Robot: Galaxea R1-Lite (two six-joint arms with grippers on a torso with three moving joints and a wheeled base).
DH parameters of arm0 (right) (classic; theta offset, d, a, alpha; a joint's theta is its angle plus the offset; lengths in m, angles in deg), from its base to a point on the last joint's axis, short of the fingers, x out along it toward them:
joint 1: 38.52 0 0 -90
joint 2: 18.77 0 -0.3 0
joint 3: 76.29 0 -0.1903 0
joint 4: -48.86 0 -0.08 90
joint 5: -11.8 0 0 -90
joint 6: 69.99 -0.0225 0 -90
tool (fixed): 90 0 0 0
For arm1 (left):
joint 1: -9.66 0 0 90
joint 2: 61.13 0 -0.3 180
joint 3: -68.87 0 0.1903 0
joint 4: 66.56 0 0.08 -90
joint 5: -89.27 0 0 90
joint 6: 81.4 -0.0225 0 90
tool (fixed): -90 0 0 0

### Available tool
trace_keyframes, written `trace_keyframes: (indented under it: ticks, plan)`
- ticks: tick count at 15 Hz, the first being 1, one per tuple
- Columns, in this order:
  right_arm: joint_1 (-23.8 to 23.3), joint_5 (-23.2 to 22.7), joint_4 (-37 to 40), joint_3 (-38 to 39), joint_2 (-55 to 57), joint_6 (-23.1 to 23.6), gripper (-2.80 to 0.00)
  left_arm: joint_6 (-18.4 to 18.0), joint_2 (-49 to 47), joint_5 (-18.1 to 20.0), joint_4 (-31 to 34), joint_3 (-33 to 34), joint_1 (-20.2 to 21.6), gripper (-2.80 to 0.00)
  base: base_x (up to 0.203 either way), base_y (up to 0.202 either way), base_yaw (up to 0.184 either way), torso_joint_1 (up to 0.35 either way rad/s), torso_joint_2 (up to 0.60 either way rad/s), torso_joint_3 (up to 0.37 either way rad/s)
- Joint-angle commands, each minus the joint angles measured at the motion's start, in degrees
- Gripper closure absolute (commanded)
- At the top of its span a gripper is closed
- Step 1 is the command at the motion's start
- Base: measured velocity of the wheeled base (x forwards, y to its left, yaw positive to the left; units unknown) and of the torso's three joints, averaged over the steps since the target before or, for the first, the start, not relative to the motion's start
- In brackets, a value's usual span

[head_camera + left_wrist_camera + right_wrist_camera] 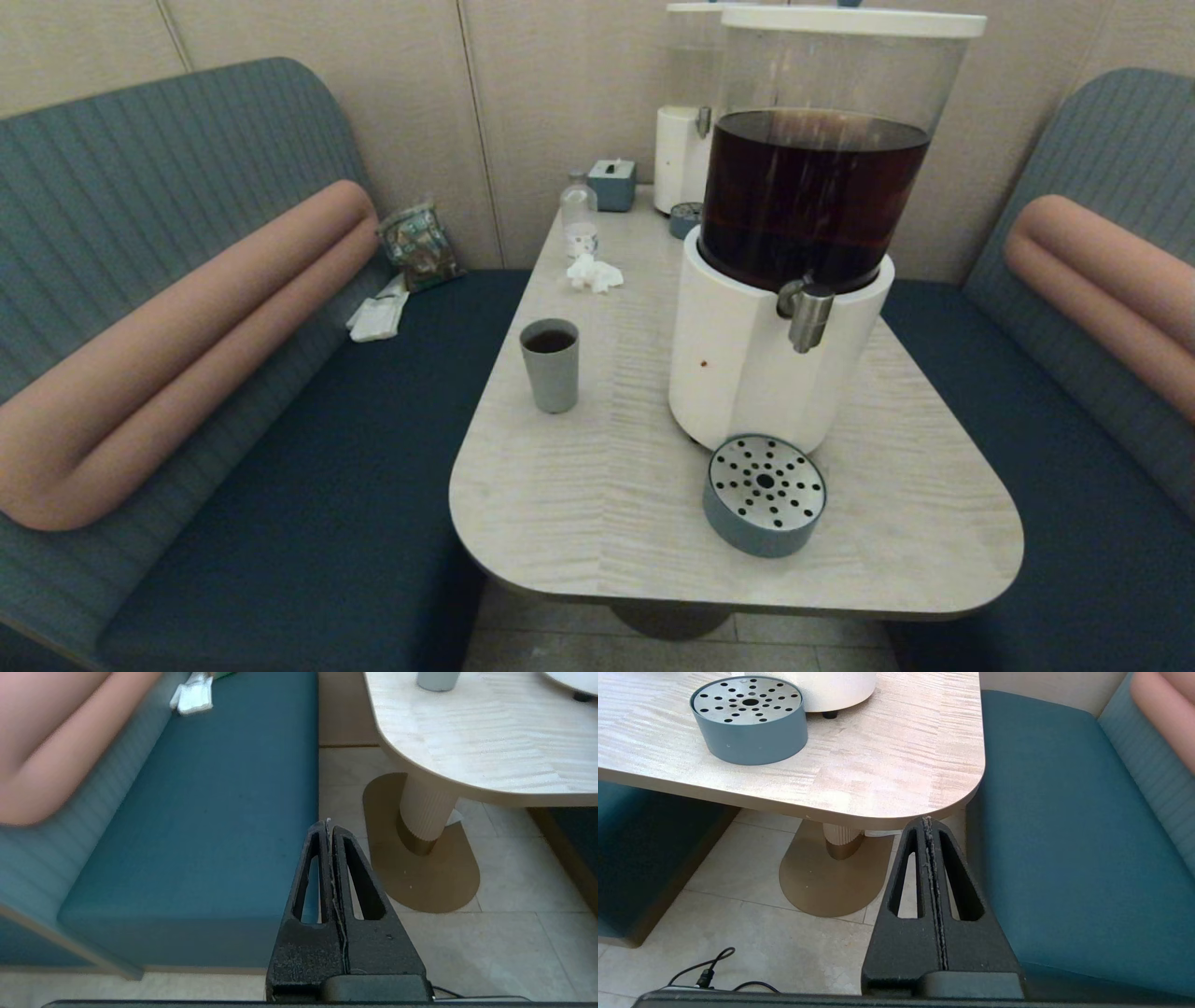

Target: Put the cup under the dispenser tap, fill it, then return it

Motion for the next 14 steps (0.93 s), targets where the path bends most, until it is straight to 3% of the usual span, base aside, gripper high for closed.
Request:
trace_keyframes:
  ticks: [1, 4, 14]
  plan:
    - [0.05, -0.05, 0.02, 0.00, -0.11, 0.04, 0.00, 0.95, -0.09, -0.66, -0.31, 0.02, 0.02, 0.00, 0.000, 0.000, 0.000, 0.000, 0.00, 0.000]
    - [0.05, -0.05, 0.02, 0.00, -0.11, 0.04, 0.00, 4.44, -0.09, -1.52, -2.15, 0.46, 0.02, 0.00, 0.000, 0.000, 0.000, 0.000, 0.00, 0.000]
    - [0.05, -0.05, 0.02, 0.00, -0.11, 0.04, 0.00, 5.23, 0.00, -1.78, -2.24, 0.54, 0.02, 0.00, 0.000, 0.000, 0.000, 0.000, 0.00, 0.000]
